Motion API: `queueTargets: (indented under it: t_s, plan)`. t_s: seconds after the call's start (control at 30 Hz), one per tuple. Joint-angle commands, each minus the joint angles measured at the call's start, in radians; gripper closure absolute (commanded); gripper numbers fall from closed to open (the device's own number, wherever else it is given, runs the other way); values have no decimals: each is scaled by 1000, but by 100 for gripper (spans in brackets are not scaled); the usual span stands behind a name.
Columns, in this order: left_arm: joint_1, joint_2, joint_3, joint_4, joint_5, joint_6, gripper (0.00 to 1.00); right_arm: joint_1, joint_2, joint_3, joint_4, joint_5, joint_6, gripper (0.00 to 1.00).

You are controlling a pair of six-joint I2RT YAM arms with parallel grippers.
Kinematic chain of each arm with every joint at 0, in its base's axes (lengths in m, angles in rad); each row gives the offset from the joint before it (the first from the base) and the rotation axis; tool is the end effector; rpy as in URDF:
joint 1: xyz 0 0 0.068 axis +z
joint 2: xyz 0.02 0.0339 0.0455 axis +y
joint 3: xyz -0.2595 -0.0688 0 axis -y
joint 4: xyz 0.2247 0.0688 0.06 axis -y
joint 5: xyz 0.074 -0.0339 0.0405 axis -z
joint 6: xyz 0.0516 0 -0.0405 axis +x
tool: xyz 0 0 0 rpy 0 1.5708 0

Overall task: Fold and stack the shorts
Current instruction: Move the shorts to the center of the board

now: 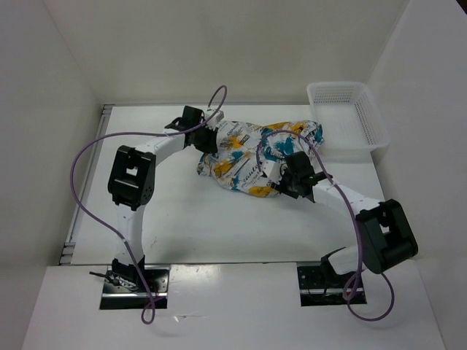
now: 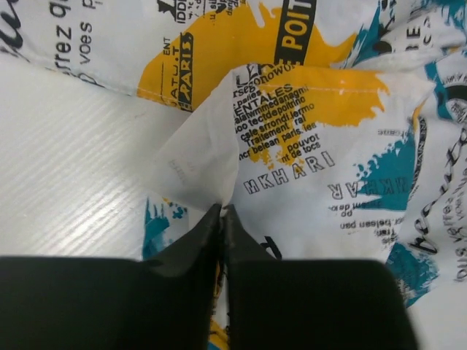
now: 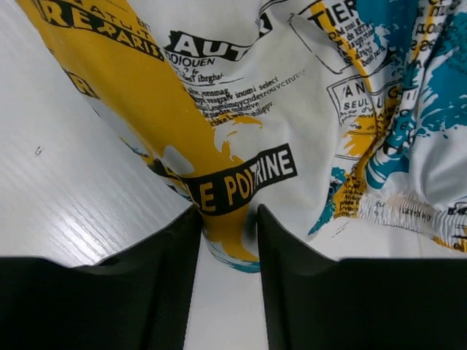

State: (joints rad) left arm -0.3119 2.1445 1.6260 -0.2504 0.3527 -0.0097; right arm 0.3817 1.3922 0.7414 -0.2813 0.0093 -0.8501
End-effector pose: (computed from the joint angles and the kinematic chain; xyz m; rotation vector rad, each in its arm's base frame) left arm 0.4454 -0.1623 0.1871 0.5279 2.2907 -0.5714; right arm 0.2451 0.0979 0.1796 -1.4496 2.0549 -0.2044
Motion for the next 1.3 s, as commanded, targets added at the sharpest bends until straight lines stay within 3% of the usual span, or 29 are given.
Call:
queueTargets:
  t_s: [0.0,0.03,0.13,0.17,0.27,0.43,0.77,0.87,1.07,1.27]
  plan:
    - [-6,-3,48,40,16,10,95,-6,25,-14,79,-22,20,60]
    - [-6,-3,48,40,2,10,100,-6,25,-14,88,-22,20,77]
    - [5,-73,61,31,-7,10,100,-6,25,25,106,-9,10,98]
    - [5,-93,80,17,-8,10,100,-6,25,42,106,-9,9,100]
    - [43,-185,145,-52,-8,10,100,-17,16,143,76,-35,23,100]
    - [158,-372,245,-200,-8,10,100,-70,16,484,-34,-83,98,100]
    - [307,-799,230,-233,-102,10,100,-92,36,1097,-180,-169,216,100]
    - [316,-943,174,-219,-155,10,100,-92,1,1122,-246,-228,217,100]
    - [350,-1214,69,-136,-153,10,100,-92,-114,1161,-407,-498,212,100]
    - [362,-1252,11,-55,-77,10,100,-101,-151,1182,-378,-612,359,100]
